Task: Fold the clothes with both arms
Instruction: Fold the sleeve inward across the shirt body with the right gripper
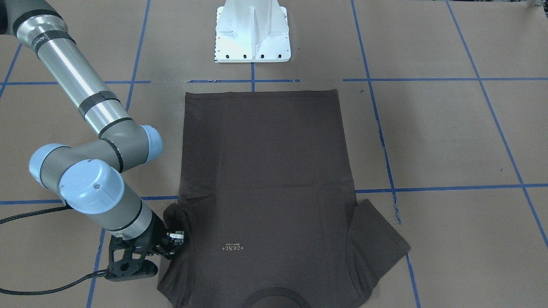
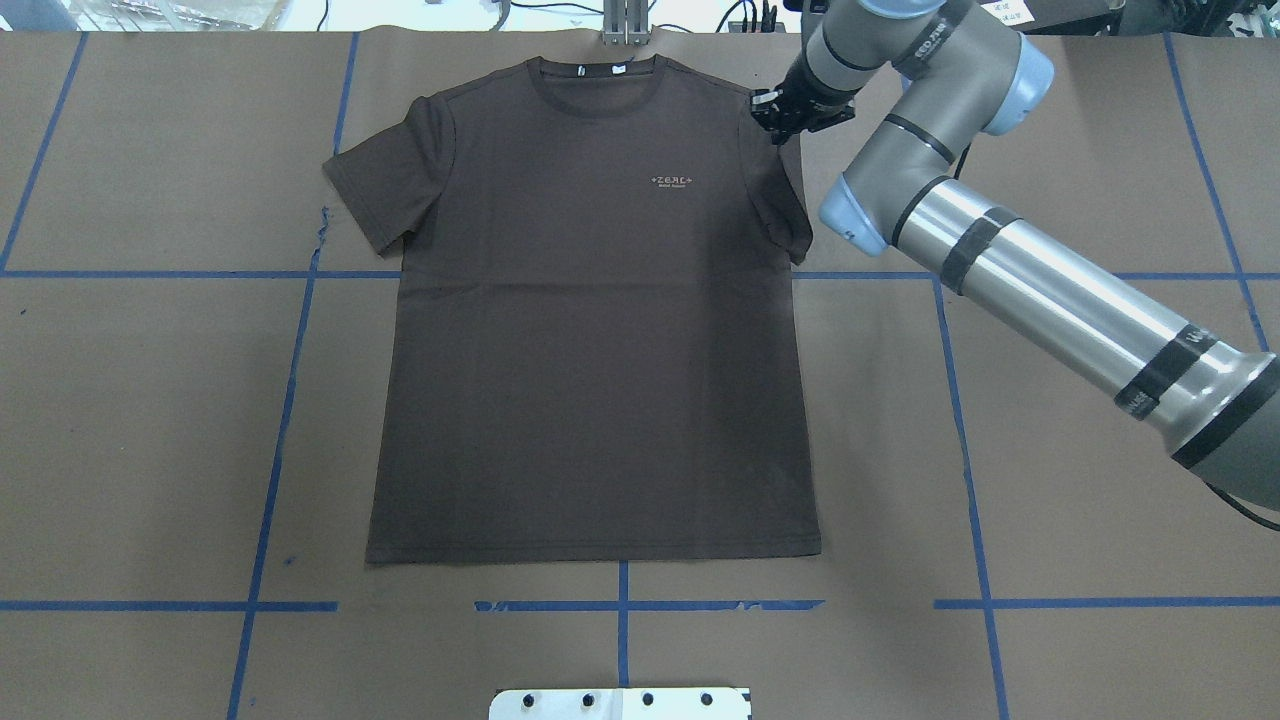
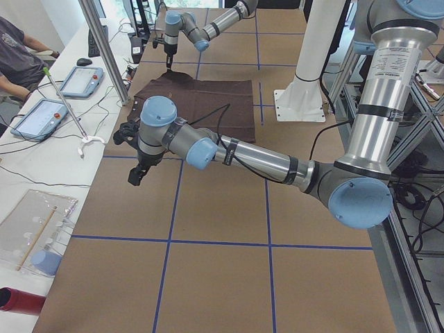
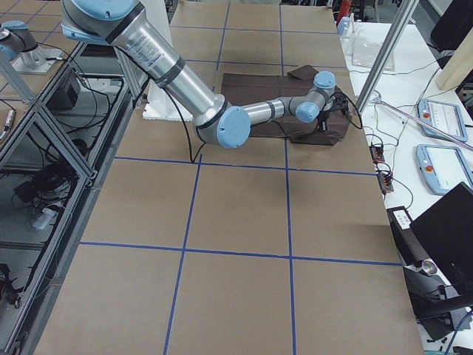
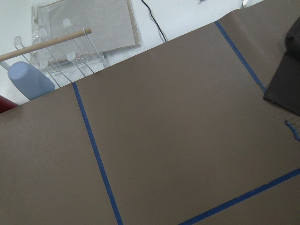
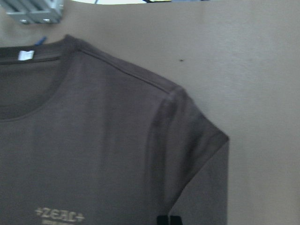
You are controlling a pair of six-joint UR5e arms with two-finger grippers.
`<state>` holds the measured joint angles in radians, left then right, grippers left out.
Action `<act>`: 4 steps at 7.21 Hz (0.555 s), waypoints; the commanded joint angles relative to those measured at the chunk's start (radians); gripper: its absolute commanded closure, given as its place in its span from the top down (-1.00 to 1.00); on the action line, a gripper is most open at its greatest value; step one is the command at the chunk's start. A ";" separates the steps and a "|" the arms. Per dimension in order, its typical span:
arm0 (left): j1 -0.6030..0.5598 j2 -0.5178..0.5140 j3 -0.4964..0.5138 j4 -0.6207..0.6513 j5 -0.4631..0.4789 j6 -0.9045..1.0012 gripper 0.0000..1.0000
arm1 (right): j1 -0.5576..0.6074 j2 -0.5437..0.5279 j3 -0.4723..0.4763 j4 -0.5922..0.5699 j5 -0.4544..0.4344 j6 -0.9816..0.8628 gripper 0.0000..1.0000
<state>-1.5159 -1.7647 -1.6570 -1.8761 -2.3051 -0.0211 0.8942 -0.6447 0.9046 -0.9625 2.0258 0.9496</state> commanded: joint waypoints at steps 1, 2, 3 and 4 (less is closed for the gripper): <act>-0.003 0.002 -0.009 0.000 0.000 0.000 1.00 | -0.084 0.081 -0.003 -0.001 -0.122 0.053 -1.00; -0.003 0.005 -0.010 0.000 0.000 0.000 1.00 | -0.112 0.097 -0.009 -0.001 -0.171 0.052 -1.00; -0.003 0.007 -0.010 0.000 -0.002 0.001 1.00 | -0.127 0.111 -0.021 -0.001 -0.192 0.052 -1.00; -0.003 0.005 -0.010 0.000 0.000 0.001 1.00 | -0.141 0.114 -0.021 0.001 -0.214 0.054 -1.00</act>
<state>-1.5186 -1.7594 -1.6668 -1.8761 -2.3062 -0.0204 0.7742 -0.5416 0.8887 -0.9630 1.8442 1.0010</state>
